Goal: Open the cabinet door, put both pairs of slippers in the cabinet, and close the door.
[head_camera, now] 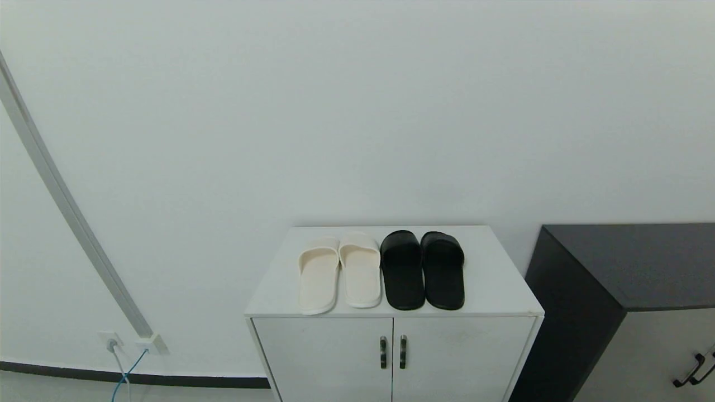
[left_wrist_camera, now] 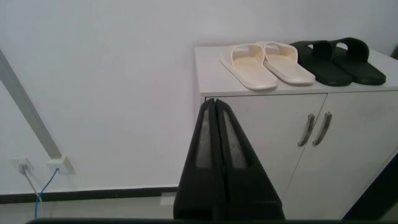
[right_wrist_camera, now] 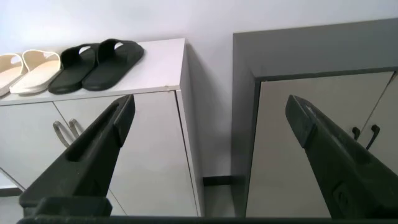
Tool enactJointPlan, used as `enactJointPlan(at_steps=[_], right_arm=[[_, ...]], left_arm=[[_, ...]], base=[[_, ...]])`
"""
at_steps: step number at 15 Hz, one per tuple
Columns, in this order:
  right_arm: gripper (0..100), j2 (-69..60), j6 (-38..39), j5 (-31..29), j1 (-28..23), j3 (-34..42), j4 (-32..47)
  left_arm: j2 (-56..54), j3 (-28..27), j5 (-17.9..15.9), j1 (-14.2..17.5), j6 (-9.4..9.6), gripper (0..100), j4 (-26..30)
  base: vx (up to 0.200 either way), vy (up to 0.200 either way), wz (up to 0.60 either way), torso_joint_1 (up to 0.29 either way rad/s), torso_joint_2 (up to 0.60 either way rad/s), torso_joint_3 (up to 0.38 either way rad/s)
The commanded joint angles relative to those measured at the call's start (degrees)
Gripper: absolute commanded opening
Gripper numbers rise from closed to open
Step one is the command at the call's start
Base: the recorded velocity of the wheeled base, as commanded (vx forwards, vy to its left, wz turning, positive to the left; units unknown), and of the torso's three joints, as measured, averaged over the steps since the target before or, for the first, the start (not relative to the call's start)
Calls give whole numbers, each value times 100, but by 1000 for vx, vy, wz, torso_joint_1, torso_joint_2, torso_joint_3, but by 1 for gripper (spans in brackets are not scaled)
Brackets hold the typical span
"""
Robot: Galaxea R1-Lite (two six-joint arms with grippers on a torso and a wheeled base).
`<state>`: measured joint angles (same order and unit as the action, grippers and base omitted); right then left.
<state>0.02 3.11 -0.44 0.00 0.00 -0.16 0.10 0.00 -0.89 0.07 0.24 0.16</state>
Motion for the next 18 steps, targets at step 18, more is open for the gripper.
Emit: enactJointPlan(at_steps=[18], right_arm=[[100,5227,76,826,1046,-1556,-1601]], left_arm=[[-1,0,1,1,2,0,2]], base=[[0,0,0,0,0,0]])
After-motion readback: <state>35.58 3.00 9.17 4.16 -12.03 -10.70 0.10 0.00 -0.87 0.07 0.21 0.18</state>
